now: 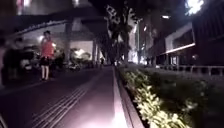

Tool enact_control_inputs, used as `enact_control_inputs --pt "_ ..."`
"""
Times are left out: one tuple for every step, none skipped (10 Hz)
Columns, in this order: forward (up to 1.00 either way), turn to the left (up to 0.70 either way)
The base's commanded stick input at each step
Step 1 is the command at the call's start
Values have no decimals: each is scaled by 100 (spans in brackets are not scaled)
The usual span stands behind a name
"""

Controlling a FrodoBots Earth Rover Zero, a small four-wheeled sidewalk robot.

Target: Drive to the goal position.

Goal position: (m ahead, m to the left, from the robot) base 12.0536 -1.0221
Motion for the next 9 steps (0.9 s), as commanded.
enact_control_inputs --pt "45 0" --pt "45 0" --pt "45 0" --pt "45 0" --pt "45 0" --pt "45 0" --pt "45 0" --pt "45 0" --pt "45 0"
